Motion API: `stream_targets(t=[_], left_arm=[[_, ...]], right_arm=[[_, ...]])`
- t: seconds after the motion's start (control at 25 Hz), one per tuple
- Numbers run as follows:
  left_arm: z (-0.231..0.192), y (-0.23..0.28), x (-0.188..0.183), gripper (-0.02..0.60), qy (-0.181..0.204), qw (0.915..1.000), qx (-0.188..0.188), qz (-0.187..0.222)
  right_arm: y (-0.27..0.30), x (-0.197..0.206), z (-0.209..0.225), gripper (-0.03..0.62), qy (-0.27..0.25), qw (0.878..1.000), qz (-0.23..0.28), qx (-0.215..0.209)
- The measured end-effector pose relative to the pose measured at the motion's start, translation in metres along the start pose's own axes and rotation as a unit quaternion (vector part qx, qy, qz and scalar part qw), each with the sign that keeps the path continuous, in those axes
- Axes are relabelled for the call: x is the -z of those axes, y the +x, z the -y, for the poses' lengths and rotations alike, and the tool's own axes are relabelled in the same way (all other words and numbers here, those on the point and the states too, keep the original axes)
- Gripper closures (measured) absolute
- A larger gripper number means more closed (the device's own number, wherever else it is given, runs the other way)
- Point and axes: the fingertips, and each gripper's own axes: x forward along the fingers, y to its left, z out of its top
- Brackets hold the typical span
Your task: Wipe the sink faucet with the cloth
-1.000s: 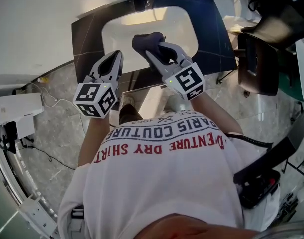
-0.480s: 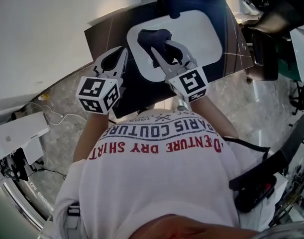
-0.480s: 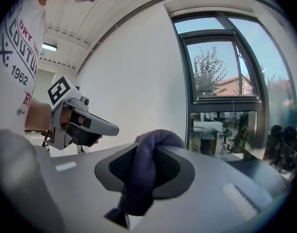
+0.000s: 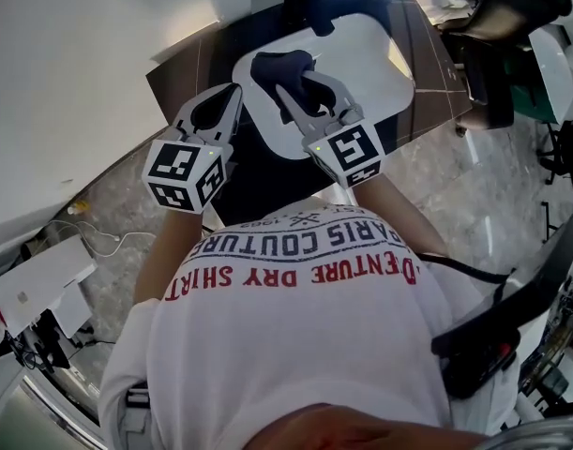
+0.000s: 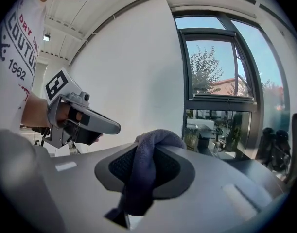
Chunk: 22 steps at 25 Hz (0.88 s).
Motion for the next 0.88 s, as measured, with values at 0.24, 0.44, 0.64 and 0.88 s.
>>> stream_targets(t=[0.24,0.44,0.64,0.88], left_arm=[[-0.015,0.023,0.009,0.581,-0.008,0.9998,0.001,-0.016],[-0.024,0.044,0.009,0.581,-0.014,0.9997,0.003,-0.02],[-0.036,0.057,0.017,0.581,-0.026,0.9992,0.003,-0.031],[-0.046,0.071,0.025,0.58,-0.036,0.9985,0.003,-0.041]], right_arm=[[0.019,0.02,0.029,0.525,0.021,1.0,-0.008,0.02],[0.036,0.035,0.052,0.525,0.024,0.999,-0.026,0.035],[0.053,0.056,0.076,0.525,0.034,0.997,-0.05,0.054],[0.067,0.073,0.103,0.525,0.05,0.994,-0.063,0.077]])
